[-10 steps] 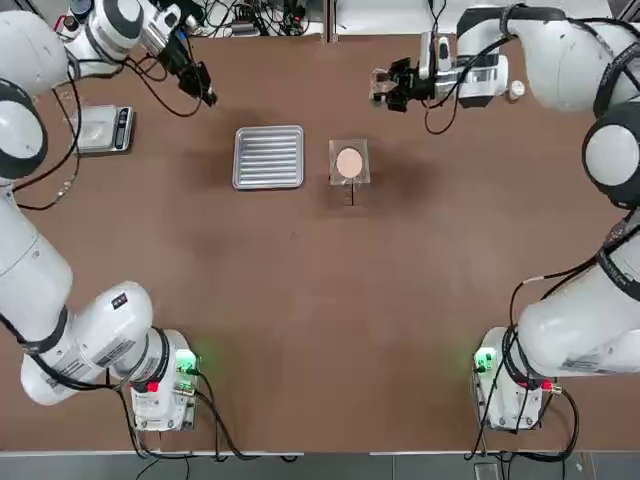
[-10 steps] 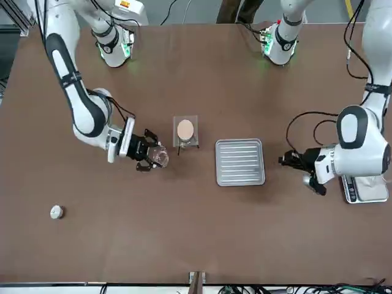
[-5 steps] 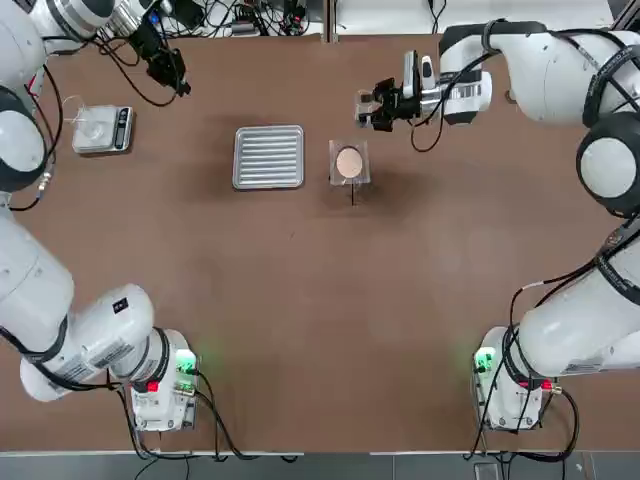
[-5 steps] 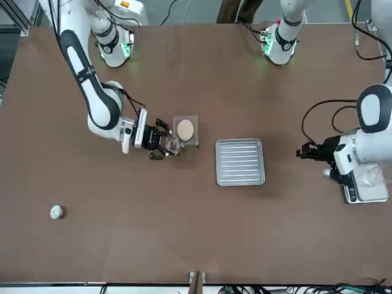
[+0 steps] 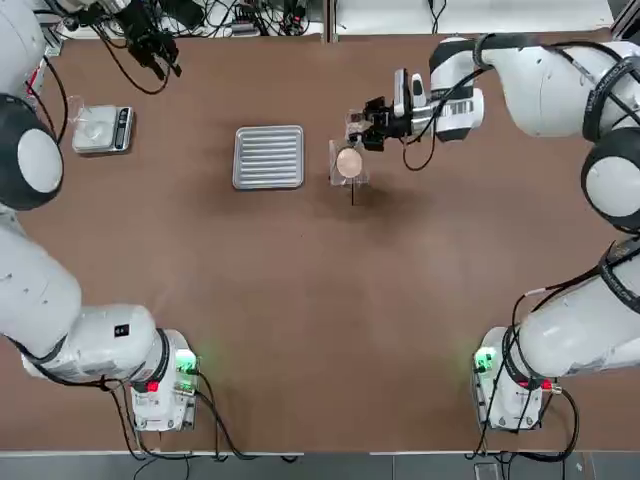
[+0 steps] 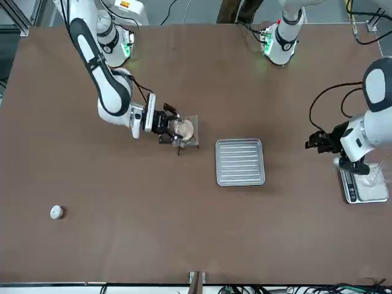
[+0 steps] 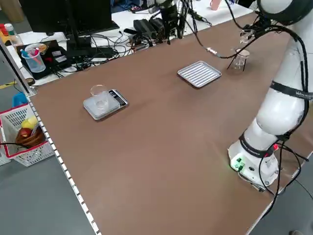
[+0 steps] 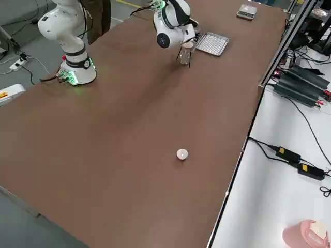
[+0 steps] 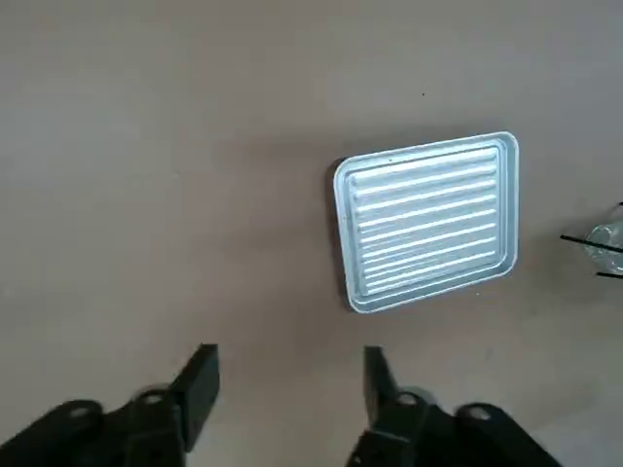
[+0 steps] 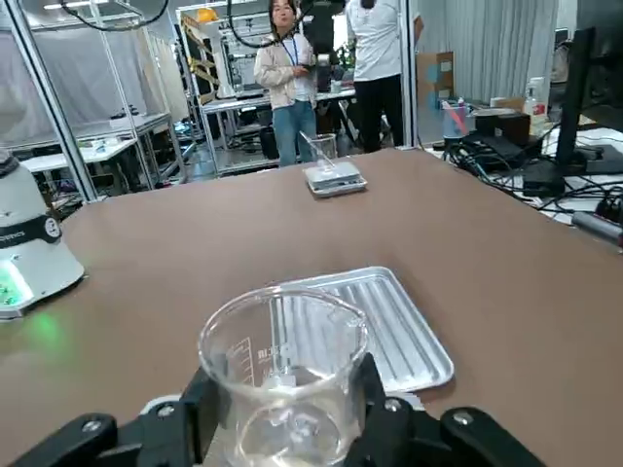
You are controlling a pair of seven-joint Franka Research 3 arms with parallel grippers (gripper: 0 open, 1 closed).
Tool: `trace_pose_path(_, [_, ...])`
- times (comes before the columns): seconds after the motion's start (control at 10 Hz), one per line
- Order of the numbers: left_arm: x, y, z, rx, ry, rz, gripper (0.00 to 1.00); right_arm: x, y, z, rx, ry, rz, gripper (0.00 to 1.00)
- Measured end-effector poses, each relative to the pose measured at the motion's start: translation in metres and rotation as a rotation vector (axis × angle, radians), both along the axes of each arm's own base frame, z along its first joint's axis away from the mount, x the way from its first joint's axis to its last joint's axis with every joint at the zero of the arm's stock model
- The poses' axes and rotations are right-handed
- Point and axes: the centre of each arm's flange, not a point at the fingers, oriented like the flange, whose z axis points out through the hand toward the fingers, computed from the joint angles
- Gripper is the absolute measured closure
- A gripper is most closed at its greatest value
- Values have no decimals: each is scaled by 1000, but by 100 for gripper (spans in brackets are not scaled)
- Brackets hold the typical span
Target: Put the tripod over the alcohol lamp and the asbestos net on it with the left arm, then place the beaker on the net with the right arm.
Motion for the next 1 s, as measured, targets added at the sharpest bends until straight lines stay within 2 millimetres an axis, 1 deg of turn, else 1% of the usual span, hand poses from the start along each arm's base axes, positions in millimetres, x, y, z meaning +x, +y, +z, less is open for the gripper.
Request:
trace_pose_path(0.1, [-4,-6,14,19,-15,25,22,-4,3,1,-1,-8,11,41])
trace_pose_path(0.2, [-7,-9,28,37,-32,45,9,-7,7,2,-4,-27,21,41])
trace_pose_path(0.3, [-10,-8,41,40,-49,55,0,-9,9,1,-14,-51,29,41])
trace_pose_path(0.5, [-13,3,67,45,-77,67,0,-11,10,-1,-34,-109,45,41])
trace_pose_path(0.6, [-14,11,84,57,-76,67,0,-13,9,-3,-40,-128,51,41])
trace_pose_path(0.7, [-15,14,99,65,-76,63,0,-15,8,-6,-45,-135,55,41])
trace_pose_path(0.8, [-16,13,104,65,-78,59,0,-18,7,-9,-46,-136,54,41])
trace_pose_path(1.0, [-13,6,97,68,-56,81,0,-21,7,-12,-43,-149,53,41])
